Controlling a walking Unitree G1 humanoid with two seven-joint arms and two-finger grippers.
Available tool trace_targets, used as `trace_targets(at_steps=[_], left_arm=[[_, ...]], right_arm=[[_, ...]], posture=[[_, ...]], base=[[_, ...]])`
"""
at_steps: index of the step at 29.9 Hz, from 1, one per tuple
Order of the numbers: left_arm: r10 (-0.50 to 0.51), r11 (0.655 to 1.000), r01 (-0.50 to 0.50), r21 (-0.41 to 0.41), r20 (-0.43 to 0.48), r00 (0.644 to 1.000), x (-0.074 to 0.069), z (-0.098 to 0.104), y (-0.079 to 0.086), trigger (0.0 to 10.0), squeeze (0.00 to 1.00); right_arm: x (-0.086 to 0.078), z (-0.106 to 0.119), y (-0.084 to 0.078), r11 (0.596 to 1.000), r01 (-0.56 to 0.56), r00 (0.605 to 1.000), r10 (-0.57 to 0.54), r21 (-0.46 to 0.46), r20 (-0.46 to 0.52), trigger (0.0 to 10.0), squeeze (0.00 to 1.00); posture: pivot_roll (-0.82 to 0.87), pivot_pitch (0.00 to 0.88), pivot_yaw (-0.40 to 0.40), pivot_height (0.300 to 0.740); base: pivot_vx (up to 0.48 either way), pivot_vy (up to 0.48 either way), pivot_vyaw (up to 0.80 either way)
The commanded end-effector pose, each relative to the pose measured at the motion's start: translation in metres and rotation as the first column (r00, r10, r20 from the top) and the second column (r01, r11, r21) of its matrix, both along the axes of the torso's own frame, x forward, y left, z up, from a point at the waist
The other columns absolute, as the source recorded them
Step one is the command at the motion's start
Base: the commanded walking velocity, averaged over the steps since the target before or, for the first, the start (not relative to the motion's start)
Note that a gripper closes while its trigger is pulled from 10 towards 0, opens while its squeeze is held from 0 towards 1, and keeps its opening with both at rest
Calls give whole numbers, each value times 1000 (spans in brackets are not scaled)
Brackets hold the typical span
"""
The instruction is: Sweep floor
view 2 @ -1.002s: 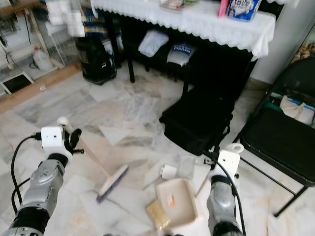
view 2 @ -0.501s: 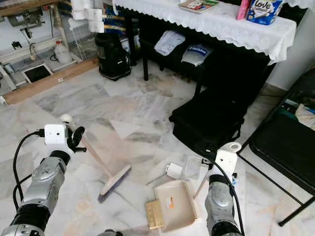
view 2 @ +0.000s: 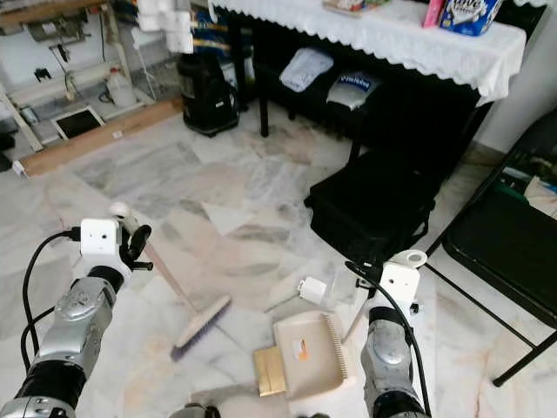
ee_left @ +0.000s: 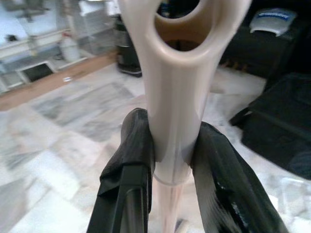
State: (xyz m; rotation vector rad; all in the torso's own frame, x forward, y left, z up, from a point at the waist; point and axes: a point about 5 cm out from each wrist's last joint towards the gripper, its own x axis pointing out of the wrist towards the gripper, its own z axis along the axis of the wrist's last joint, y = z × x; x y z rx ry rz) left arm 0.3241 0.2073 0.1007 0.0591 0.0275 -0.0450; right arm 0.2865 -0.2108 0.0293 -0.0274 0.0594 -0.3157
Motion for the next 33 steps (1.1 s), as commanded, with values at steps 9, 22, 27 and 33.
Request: trace_targets(at_steps=[9, 22, 27, 33], left_arm=[[-108, 960, 149, 237, -177, 978, 1, -7, 3, 10000, 0], [-260, 940, 306, 150, -264, 929, -3, -7, -12, 10000, 0], [-298, 945, 322, 51, -265, 917, -5, -7, -23, 10000, 0], [-329, 944, 319, -77, -235, 915, -3, 0, -32, 10000, 0]], right_arm=[[-2, -6, 2, 1000, -6, 999, 6, 15, -38, 10000, 0], [-5, -11, 0, 1000, -3, 997, 4, 12, -72, 10000, 0], [-8, -15, -3, 1000, 4, 995, -2, 15, -102, 10000, 0], [-9, -18, -6, 1000, 8, 992, -5, 20, -126, 10000, 0]], posture=[[24, 89, 21, 740], [25, 97, 21, 740], [23, 102, 22, 740], [23, 107, 24, 740]], base=[[0, 0, 0], [0, 0, 0], [0, 0, 0], [0, 0, 0]])
